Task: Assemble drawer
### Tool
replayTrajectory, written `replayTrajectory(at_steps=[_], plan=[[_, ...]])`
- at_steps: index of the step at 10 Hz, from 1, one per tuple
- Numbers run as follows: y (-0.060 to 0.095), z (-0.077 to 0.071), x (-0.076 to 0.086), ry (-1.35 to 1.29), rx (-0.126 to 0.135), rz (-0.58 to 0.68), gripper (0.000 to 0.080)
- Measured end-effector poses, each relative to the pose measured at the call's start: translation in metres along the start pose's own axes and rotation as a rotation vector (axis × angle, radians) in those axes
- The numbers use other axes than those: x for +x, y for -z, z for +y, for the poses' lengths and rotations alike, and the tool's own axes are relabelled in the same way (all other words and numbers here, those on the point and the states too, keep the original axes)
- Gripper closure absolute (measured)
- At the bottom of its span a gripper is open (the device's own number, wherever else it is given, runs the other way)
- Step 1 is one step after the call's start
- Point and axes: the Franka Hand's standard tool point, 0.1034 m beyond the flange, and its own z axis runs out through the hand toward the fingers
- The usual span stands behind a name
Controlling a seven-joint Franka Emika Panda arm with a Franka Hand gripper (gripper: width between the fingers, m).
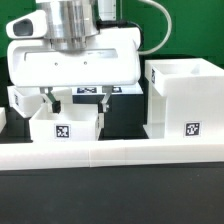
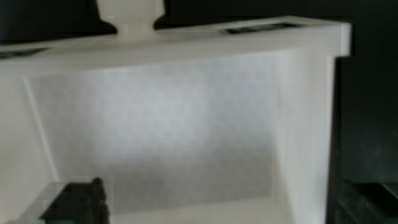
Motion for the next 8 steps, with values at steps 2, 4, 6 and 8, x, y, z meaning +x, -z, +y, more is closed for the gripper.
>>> replayTrajectory(at_steps=[2,4,6,8], plan=[[-0.013,-0.004,-0.006,0.007,-0.008,-0.009,0.0150],[-0.023,-0.005,-0.012,0.009,-0.013,-0.016,0.0150],[-0.022,-0.005,-0.011,0.010,-0.013,-0.015,0.0150],[-0.022,-0.005,-0.011,0.010,-0.013,-0.015,0.0150]])
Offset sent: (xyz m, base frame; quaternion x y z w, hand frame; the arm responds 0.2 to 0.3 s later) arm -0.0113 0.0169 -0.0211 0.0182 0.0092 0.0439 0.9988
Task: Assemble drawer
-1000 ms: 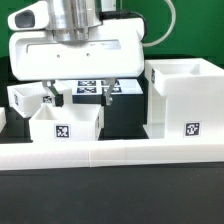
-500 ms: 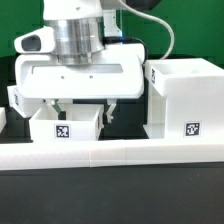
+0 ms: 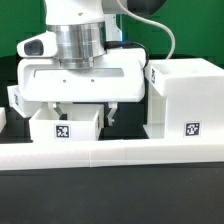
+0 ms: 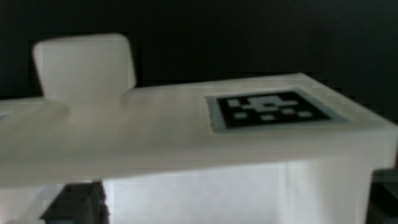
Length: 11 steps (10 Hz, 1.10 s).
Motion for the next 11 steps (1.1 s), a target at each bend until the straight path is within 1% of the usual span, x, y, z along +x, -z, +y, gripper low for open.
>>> replayTrajectory(at_steps=[1,4,6,8,9,10,11], plan=[[0.000,0.000,-0.001,0.002,0.000,0.000,0.0150],[-0.007,-0.004,-0.012,0.019,-0.002,-0.019,0.0150],[-0.007,-0.003,-0.010,0.022,-0.011,0.016,0.0150],[-0.007,-0.002,-0.010,0.020,-0.014,0.022,0.0150],[-0.007,-0.002,-0.010,0.020,-0.014,0.022,0.0276],[-0.007,-0.002,-0.010,0.020,-0.014,0.022,0.0417],[-0.007,-0.002,-0.010,0.020,-0.014,0.022,0.0417]])
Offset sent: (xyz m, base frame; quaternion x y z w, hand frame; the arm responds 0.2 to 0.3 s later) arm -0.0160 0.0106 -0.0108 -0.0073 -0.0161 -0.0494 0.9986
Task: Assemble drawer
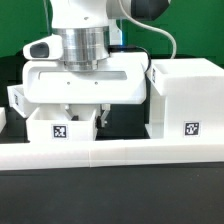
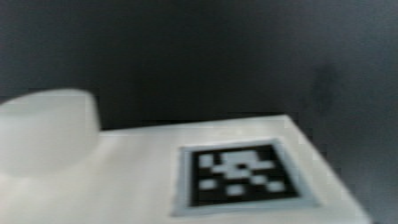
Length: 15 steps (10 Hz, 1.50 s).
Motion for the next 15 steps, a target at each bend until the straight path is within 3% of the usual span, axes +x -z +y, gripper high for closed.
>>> replayTrajectory(at_steps=[1,2,3,8,12,15], plan=[[0.000,0.000,0.000,0.000,0.000,0.000,0.0600],[0.000,0.000,0.000,0.000,0.000,0.000,0.0600],[0.000,0.000,0.000,0.000,0.000,0.000,0.0755],[0.000,0.000,0.000,-0.001,0.000,0.000,0.0758],[0.014,0.003,-0.003,0.208,0.008,-0.036,0.0758],[0.011,0.004,-0.004,0.261,0.004,-0.039,0.0758]])
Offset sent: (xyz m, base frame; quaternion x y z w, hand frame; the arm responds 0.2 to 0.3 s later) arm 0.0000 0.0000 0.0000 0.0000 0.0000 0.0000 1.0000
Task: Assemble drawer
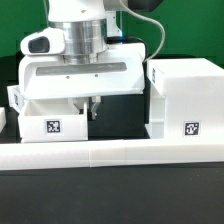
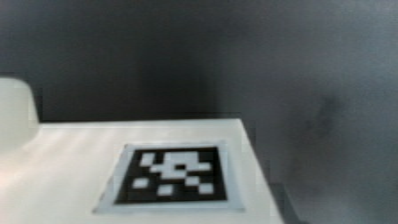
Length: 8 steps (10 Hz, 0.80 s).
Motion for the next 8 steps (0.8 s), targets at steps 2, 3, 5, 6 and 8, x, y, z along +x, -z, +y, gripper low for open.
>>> replayTrajectory(at_steps=[2,3,5,6,8], plan=[[-0.0004,0.0012,-0.0004,0.110,-0.002,-0.002,0.0758],[-0.0001,0.0017,-0.0003,0.231,-0.010,-0.005,0.0758],[-0.0010,0.0001,-0.0019,0.463,-0.033,-0.023,0.0758],[-0.0021,-0.0023,-0.0033,0.556,-0.037,-0.031,0.0758],[-0.0032,-0.0022,-0.0048,0.677,-0.035,-0.038,0.0758]])
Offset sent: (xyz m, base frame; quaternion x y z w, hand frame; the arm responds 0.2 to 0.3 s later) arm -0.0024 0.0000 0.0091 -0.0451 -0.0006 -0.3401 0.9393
